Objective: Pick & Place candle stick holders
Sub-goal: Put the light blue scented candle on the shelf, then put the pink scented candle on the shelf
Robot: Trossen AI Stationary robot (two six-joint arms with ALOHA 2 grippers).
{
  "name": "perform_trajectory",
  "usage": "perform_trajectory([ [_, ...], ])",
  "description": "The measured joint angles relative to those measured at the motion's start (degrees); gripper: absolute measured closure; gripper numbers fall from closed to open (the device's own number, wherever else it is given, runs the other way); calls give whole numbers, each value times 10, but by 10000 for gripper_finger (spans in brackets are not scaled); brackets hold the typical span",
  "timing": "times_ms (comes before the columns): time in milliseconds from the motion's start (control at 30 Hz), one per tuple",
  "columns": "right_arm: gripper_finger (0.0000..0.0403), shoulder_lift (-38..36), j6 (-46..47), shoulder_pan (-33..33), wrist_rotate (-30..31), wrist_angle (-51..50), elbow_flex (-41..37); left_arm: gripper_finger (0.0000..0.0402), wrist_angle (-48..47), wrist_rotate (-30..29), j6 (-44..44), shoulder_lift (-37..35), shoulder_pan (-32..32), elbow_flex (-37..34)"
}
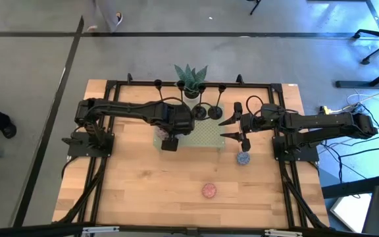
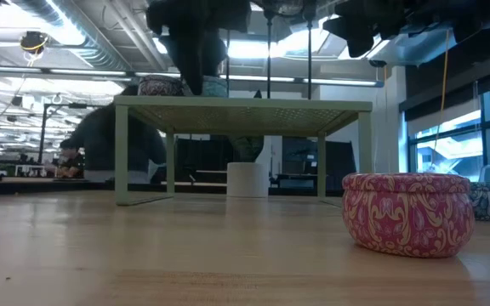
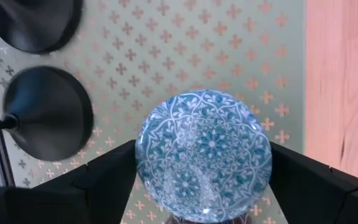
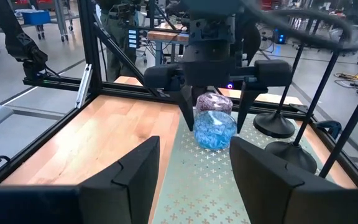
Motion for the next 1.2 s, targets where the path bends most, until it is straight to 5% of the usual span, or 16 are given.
perform_trajectory([
  [233,204,0,0,0,0,0,0,53,-1,-12,25,0,-11,0],
  [1200,203,0,-6,0,0,0,0,54,71,-305,99,-1,-162,2],
])
